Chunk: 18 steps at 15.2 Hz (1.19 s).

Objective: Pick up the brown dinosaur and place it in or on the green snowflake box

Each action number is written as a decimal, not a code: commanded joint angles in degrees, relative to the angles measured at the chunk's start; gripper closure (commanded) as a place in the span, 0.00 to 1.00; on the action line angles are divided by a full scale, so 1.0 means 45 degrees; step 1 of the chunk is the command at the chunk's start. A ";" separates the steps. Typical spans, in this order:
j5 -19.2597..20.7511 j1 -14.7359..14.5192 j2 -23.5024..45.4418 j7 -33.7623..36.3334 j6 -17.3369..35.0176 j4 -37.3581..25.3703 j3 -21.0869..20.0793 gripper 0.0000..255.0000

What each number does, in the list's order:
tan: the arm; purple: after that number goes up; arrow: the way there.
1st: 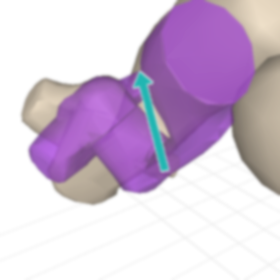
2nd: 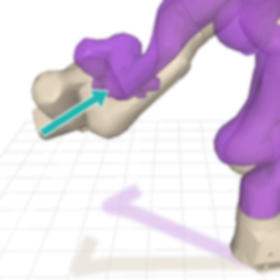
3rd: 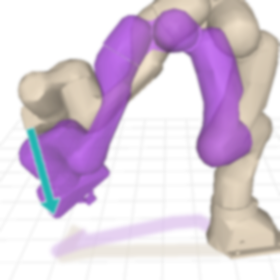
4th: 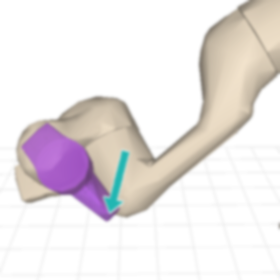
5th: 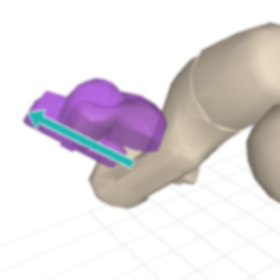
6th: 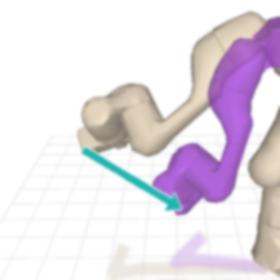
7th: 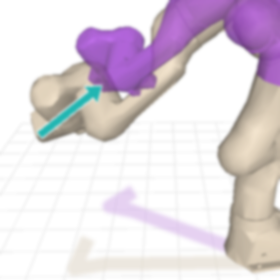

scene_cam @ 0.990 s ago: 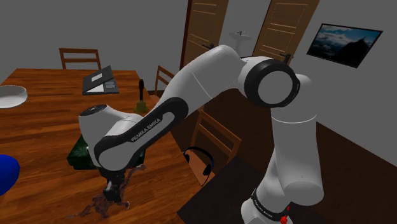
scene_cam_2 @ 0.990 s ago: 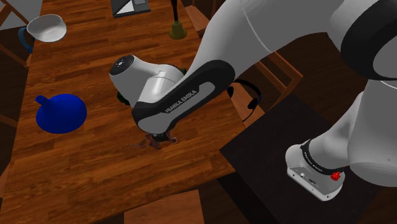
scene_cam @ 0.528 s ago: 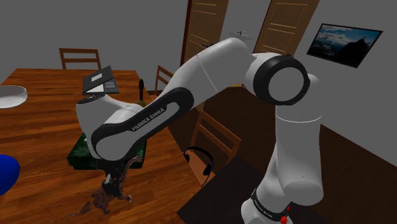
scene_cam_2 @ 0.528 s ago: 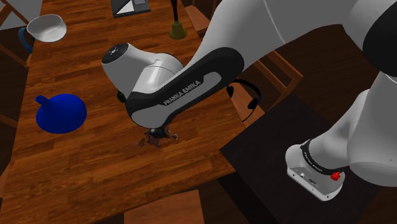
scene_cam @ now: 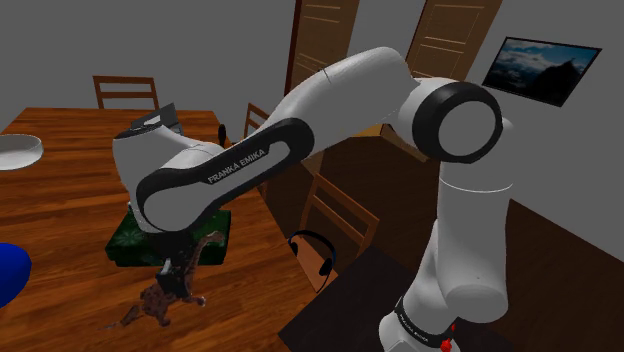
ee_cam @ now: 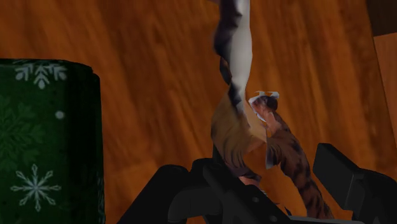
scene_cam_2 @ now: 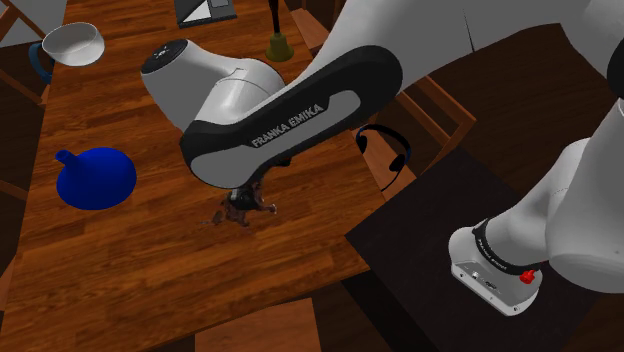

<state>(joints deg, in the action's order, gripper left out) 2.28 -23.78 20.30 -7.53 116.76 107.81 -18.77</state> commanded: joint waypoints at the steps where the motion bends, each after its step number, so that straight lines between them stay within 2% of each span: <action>1: -0.0077 0.0021 -0.0234 -0.0015 -0.0272 -0.0049 -0.0038 1.00; 15: -0.0404 0.0121 -0.1209 -0.0121 -0.2286 -0.1136 -0.0155 1.00; 18: -0.0148 0.0457 -0.0532 -0.0720 -0.2674 -0.2143 0.0160 1.00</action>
<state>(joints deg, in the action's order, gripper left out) 1.34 -22.24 17.22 -9.87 105.33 99.38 -18.48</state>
